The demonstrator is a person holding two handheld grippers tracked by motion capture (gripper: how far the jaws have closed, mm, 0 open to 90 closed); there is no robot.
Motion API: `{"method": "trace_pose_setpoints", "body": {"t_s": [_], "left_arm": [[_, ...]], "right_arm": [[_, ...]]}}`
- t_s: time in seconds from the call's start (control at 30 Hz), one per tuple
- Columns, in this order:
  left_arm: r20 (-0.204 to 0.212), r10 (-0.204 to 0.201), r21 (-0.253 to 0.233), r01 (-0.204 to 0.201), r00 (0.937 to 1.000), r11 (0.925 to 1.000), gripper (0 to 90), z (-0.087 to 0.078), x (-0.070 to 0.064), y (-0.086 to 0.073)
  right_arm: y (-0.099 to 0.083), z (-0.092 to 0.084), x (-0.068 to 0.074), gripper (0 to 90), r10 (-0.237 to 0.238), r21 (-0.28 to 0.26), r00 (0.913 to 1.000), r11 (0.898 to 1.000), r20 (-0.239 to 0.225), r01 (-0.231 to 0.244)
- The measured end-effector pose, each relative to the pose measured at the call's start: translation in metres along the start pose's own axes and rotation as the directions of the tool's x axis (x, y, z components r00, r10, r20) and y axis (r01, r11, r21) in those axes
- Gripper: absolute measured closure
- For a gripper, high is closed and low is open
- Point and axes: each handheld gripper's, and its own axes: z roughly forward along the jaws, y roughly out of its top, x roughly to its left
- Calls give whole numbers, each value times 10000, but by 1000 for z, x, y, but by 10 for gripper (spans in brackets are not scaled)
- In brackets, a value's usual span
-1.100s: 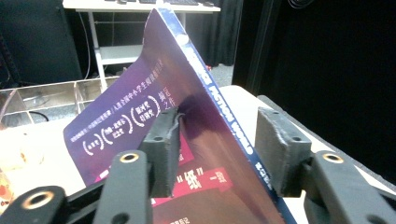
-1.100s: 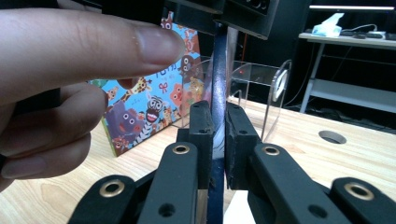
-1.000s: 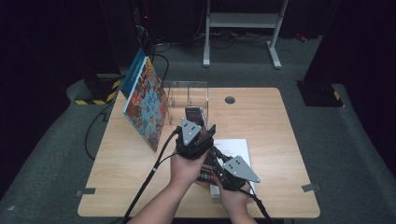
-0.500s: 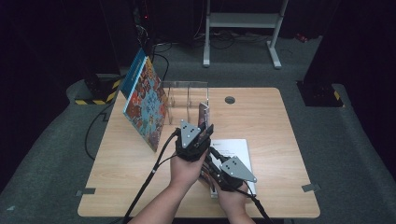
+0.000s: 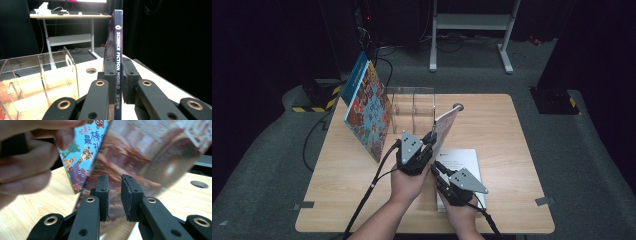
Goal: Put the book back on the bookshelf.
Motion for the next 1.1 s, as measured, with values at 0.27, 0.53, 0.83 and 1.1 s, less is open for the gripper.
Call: {"method": "trace_pose_setpoints", "body": {"t_s": [0.27,0.53,0.83,1.1], "left_arm": [[121,539,-519,-532,9985,9972,841,-20,15,-15],[-44,317,-1018,-320,9995,9943,840,-39,36,-30],[-570,-9,-2024,-107,9984,9792,840,-68,55,-55],[-483,44,-2082,-144,9988,9780,841,-79,69,-56]], "right_arm": [[-6,-7,-12,727,142,105,9996,9998,225,-145],[-12,-8,-17,716,225,320,9990,9992,374,-237],[-16,-6,-19,711,227,498,9989,9985,422,-248],[-17,-3,-18,710,307,598,9989,9977,360,-328]]}}
